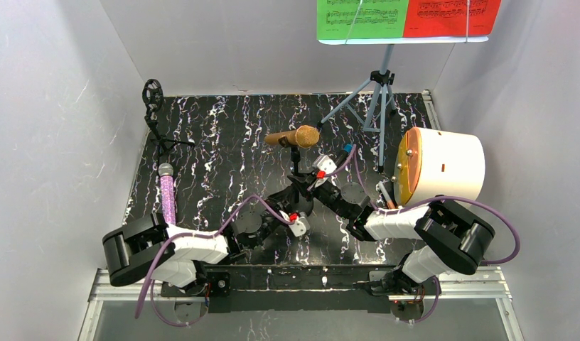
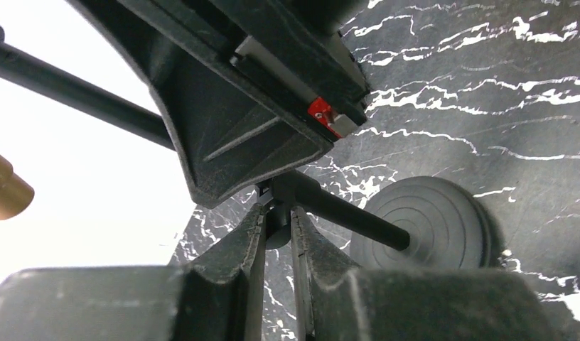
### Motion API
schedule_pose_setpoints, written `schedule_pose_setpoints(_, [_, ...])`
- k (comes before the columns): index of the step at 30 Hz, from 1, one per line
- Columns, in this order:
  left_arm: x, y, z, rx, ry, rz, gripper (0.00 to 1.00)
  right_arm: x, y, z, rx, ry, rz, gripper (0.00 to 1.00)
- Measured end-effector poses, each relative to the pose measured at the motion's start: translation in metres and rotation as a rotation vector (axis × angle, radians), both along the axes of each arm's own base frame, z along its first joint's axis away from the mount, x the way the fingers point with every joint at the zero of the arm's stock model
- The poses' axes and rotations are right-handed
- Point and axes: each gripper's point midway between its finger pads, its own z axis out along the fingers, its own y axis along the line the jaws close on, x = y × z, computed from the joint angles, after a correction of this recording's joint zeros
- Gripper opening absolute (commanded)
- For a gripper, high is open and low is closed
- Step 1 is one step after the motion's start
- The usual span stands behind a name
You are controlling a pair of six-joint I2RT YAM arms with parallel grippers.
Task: Pack up the instrument practice props
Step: Unscrew the knob on the microphone stand.
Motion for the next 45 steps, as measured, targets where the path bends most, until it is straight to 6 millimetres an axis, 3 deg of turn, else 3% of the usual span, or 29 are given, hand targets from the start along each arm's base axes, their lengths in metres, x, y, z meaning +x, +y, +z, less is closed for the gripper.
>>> schedule_pose_setpoints(4, [-0.002,-0.002,0.002,-0.082,0.058,0.005,0.0,0.0,0.0,0.0,0.0,0.001,-0.003,0.01])
schedule_pose_setpoints(10, [-0.004,-0.002,0.004,-0.32,0.251,0.042,0.0,0.0,0.0,0.0,-0.001,-0.001,0.002,0.01])
schedule_pose_setpoints(27, [0.01,0.002,0.006,-1.382,1.254,0.271,0.0,0.005,-0.003,0.0,-0.002,-0.001,-0.023,0.01])
schedule_pose_setpoints(34, [0.009,0.005,0.003,-1.724,1.552,0.357,0.01,0.004,-0.003,0.0,-0.002,-0.002,-0.019,0.01])
schedule_pose_setpoints(39, [0.009,0.007,0.001,-1.764,1.593,0.381,0.2,0.004,-0.002,0.0,-0.002,-0.002,-0.016,0.01])
schedule_pose_setpoints(45, [0.009,0.012,0.009,-1.614,1.479,0.405,0.39,0.002,-0.001,0.0,-0.003,-0.002,-0.007,0.01])
